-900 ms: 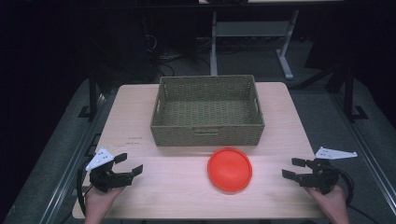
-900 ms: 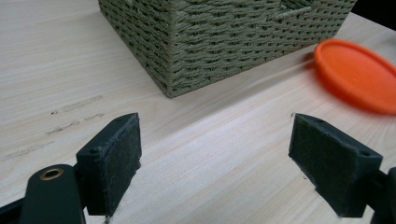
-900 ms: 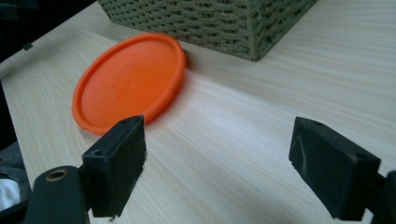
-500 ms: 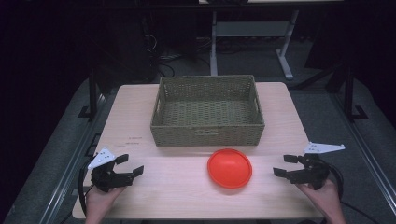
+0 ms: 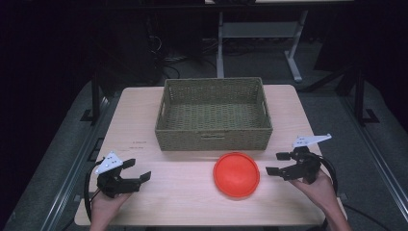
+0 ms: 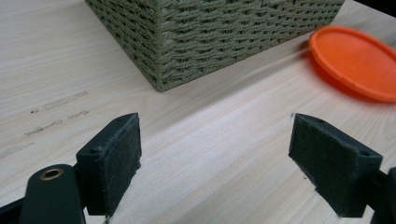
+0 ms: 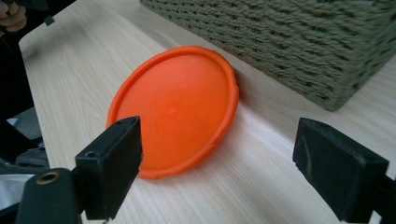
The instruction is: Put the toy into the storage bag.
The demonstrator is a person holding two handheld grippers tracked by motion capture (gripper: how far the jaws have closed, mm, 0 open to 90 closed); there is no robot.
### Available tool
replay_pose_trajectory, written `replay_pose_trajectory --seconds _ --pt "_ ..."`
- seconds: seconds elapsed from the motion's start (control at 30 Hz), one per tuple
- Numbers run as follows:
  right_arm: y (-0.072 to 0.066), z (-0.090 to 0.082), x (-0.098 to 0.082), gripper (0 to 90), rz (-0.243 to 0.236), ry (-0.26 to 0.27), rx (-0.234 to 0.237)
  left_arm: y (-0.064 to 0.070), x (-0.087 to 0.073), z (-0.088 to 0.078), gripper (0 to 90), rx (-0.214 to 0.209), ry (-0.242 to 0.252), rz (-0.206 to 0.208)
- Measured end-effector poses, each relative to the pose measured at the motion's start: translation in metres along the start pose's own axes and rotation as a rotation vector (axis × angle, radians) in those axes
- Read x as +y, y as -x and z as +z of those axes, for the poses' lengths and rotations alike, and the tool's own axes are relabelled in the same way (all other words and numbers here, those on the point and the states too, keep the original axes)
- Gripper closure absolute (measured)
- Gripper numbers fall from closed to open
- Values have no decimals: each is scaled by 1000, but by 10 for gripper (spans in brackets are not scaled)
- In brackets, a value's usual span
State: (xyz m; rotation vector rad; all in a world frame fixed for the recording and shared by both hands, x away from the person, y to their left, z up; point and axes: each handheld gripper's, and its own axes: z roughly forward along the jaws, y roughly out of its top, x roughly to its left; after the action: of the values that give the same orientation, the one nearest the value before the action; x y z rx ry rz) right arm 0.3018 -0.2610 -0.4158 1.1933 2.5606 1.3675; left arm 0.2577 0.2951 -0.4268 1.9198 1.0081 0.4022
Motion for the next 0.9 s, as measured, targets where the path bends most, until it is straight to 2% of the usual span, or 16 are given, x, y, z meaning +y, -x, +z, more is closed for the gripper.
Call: replay_pose_trajectory --seconds 0.13,0.27,0.33,0.43,0.5,0.63,0.77,0.9 --pt "3 10 8 168 24 -36 30 -1 -1 2 163 -5 -3 0" --pt "3 23 18 195 27 -91 21 -1 -2 3 163 -3 -4 -1" --pt "3 27 23 216 15 -101 15 -2 -1 6 163 -2 -10 3" --pt "5 32 27 219 30 -125 14 -4 1 8 163 -12 -10 -2" --pt "6 39 28 225 40 -156 1 -4 0 8 163 -11 -11 -4" --pt "9 47 28 255 49 -183 -7 -3 1 7 163 -10 -3 -9" --pt "11 58 28 311 55 -196 15 -4 2 8 162 0 -3 -14" --pt "11 65 27 352 55 -214 13 -5 2 8 162 -4 0 -16"
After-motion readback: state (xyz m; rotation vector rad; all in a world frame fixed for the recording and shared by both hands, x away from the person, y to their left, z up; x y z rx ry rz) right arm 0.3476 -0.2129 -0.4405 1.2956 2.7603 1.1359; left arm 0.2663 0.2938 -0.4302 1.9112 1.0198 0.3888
